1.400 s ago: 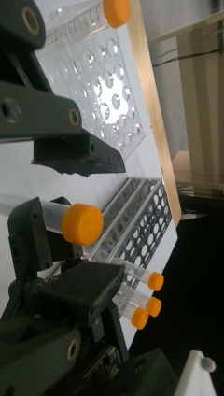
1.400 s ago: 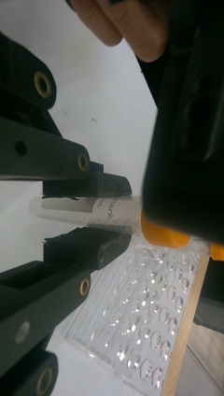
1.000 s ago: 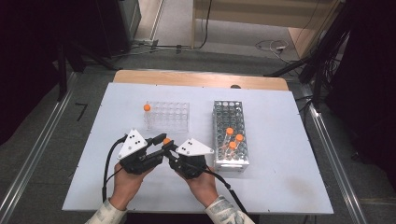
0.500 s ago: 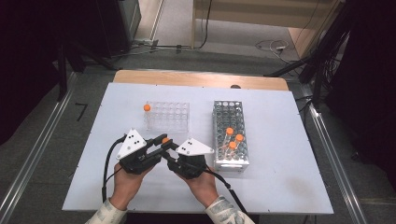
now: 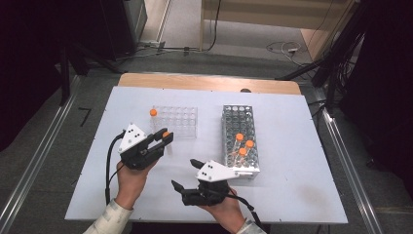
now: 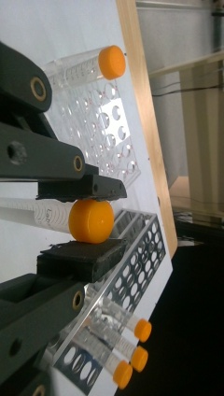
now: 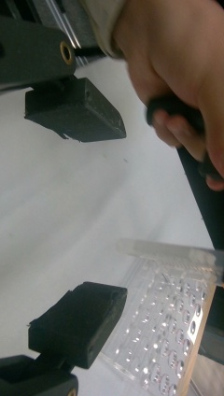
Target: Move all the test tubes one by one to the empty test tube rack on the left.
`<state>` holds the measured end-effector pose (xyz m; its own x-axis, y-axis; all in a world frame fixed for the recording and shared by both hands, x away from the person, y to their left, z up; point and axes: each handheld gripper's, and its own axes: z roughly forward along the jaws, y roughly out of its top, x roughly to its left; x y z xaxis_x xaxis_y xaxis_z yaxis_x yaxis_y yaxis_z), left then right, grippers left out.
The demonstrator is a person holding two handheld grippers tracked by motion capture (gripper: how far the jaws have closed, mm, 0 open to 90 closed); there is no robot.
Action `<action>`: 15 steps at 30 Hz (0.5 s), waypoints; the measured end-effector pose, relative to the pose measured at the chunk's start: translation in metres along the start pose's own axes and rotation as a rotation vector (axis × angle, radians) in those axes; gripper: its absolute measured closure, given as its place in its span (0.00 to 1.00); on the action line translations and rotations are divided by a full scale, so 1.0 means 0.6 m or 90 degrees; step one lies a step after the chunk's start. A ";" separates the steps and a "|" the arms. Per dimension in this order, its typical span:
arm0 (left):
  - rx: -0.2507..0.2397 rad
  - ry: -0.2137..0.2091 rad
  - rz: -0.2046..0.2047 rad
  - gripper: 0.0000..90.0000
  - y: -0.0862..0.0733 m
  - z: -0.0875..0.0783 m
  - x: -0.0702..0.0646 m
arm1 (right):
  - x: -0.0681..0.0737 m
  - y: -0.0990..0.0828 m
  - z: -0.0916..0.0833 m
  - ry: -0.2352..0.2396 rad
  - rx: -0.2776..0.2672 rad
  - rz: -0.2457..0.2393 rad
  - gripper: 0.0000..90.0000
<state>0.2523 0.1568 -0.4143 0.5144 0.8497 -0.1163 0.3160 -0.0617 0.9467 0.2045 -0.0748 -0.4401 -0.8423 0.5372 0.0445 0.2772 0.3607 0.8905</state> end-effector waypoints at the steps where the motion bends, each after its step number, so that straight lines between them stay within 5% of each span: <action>1: 0.000 0.004 0.001 0.78 0.003 0.003 0.002 | 0.004 -0.005 -0.008 0.005 0.002 -0.002 0.21; 7: 0.001 0.028 -0.004 0.78 0.019 0.015 0.016 | 0.012 -0.036 -0.046 0.013 0.019 -0.020 0.18; 15: -0.002 0.045 -0.013 0.78 0.033 0.024 0.031 | -0.011 -0.057 -0.088 -0.014 0.006 0.001 0.17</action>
<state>0.2795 0.1636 -0.4018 0.4498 0.8858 -0.1141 0.3232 -0.0424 0.9454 0.1761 -0.1312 -0.4470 -0.8310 0.5551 0.0360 0.2831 0.3663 0.8864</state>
